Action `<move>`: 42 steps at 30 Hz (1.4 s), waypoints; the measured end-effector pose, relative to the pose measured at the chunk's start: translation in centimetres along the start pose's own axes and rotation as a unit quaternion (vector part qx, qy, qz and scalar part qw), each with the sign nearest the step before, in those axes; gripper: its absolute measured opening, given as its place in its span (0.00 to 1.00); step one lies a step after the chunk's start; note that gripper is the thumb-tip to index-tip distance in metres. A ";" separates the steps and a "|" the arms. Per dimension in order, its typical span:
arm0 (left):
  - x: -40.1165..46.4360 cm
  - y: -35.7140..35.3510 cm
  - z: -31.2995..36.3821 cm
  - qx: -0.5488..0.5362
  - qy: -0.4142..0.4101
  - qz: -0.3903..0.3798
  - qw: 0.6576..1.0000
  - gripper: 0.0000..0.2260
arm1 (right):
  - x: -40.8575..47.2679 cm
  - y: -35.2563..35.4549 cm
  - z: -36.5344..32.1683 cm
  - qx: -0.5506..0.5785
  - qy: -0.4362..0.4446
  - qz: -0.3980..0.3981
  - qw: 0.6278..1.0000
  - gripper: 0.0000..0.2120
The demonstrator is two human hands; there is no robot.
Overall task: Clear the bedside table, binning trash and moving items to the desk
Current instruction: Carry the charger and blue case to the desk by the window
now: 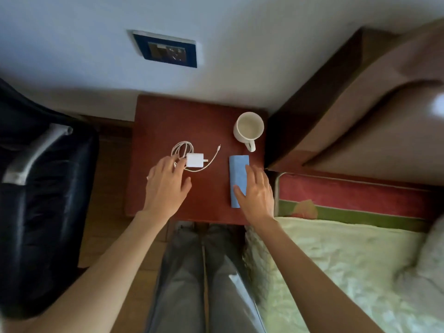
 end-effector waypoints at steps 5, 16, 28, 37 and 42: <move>1.5 -3.2 -2.1 0.007 -0.001 -0.006 1.000 0.22 | 2.1 -3.7 0.7 -0.006 -0.059 -0.019 0.998 0.40; 2.6 -6.5 -3.4 -0.010 -0.016 -0.009 1.000 0.24 | 3.6 -6.8 0.9 0.024 -0.167 0.069 0.983 0.43; 6.3 -5.9 -3.0 -0.056 -0.011 0.023 0.998 0.46 | 2.0 -5.5 0.2 0.074 -0.143 0.110 0.981 0.38; 8.1 -9.1 -2.5 0.001 -0.085 -0.042 0.996 0.51 | -0.1 -6.0 0.7 0.083 -0.123 0.098 0.984 0.38; 8.8 -9.5 -2.0 0.032 -0.138 0.019 0.990 0.37 | -0.5 -6.1 1.3 0.082 -0.120 0.100 0.984 0.38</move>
Point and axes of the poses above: each hand's wrist, its own x-axis towards the middle knuckle, its own y-axis out of the back of the hand, z = x × y, the point moved 3 cm from there along x, towards the middle knuckle, and after that the axes turned 1 degree about -z, right-handed, at the moved point
